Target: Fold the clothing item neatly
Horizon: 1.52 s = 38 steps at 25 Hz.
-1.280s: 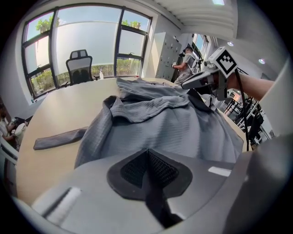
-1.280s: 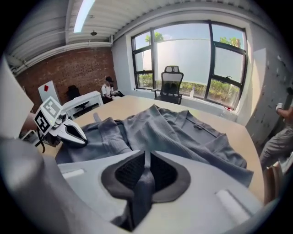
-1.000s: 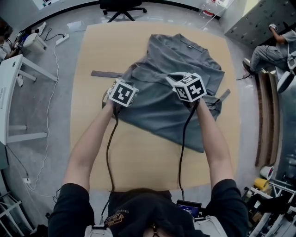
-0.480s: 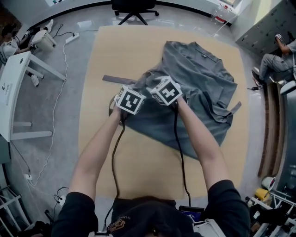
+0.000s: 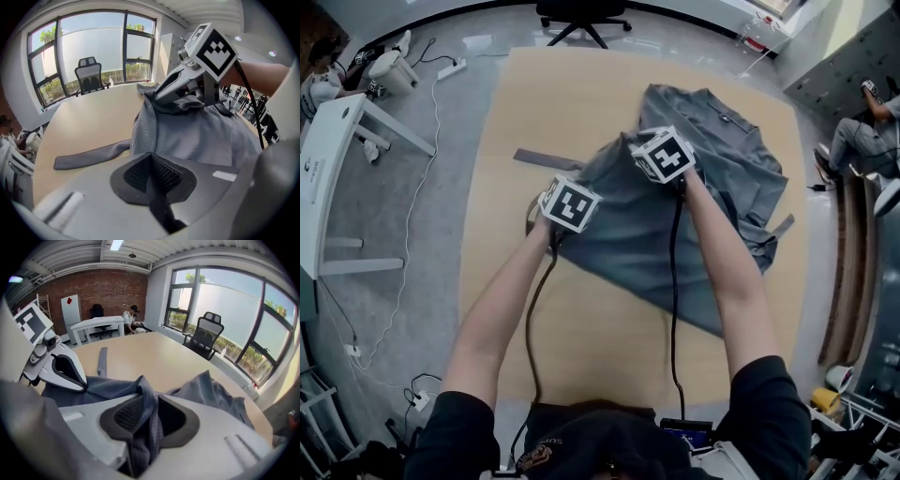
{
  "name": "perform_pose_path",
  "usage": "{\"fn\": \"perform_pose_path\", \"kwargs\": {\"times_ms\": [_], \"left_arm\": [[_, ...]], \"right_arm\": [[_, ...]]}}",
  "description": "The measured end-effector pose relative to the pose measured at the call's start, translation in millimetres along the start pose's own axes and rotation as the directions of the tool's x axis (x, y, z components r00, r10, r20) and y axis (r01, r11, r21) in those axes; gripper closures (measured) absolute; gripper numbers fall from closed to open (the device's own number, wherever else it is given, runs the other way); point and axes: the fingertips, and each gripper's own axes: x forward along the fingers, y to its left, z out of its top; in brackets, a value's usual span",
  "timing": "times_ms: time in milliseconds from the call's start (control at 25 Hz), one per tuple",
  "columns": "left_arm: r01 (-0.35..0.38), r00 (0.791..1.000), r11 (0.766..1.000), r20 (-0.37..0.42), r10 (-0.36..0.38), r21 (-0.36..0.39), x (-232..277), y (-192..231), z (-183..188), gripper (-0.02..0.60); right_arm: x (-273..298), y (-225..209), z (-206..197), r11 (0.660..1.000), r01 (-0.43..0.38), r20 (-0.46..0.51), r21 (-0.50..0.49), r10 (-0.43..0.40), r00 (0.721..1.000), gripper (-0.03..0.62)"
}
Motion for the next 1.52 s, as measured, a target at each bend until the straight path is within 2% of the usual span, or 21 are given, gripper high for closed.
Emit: {"fn": "perform_pose_path", "kwargs": {"times_ms": [120,360,520,600,760,920,1080,1200,1320,1520], "left_arm": [[-0.007,1.000,1.000,-0.003,0.007,0.001,1,1,0,0.574],[-0.033,0.999,0.999,-0.003,0.033,-0.005,-6,6,6,0.574],[-0.025,0.999,1.000,0.038,0.024,0.016,-25,-7,17,0.574],[0.014,0.998,0.999,0.059,-0.017,0.040,-34,-25,26,0.574],[0.032,0.988,0.990,0.146,-0.051,0.135,-53,-57,58,0.574],[0.126,0.979,0.978,0.139,-0.150,0.166,-59,-109,61,0.574],[0.142,0.971,0.958,0.154,-0.184,0.249,-55,-163,74,0.574],[0.199,0.966,0.943,0.111,-0.235,0.268,-43,-207,72,0.574],[0.212,0.963,0.932,0.099,-0.250,0.293,-32,-245,81,0.574],[0.214,0.967,0.929,0.069,-0.245,0.303,3,-298,106,0.574]], "right_arm": [[-3,-21,6,0.999,0.010,0.019,0.037,-0.010,1.000,0.482],[-47,-58,15,0.978,0.072,0.121,0.198,-0.097,0.988,0.471],[-86,-60,-6,0.963,0.090,0.142,0.254,-0.129,0.981,0.474],[-111,-59,-20,0.953,0.107,0.148,0.283,-0.154,0.977,0.484],[-176,-50,-59,0.921,0.181,0.132,0.344,-0.238,0.962,0.497],[-240,-27,-103,0.884,0.246,0.107,0.397,-0.311,0.944,0.500],[-282,-12,-158,0.857,0.276,0.078,0.434,-0.341,0.937,0.500],[-304,-10,-198,0.845,0.288,0.065,0.451,-0.353,0.934,0.500],[-318,-17,-244,0.837,0.291,0.047,0.464,-0.352,0.935,0.500],[-311,-34,-320,0.827,0.242,0.024,0.507,-0.294,0.955,0.500]]}}
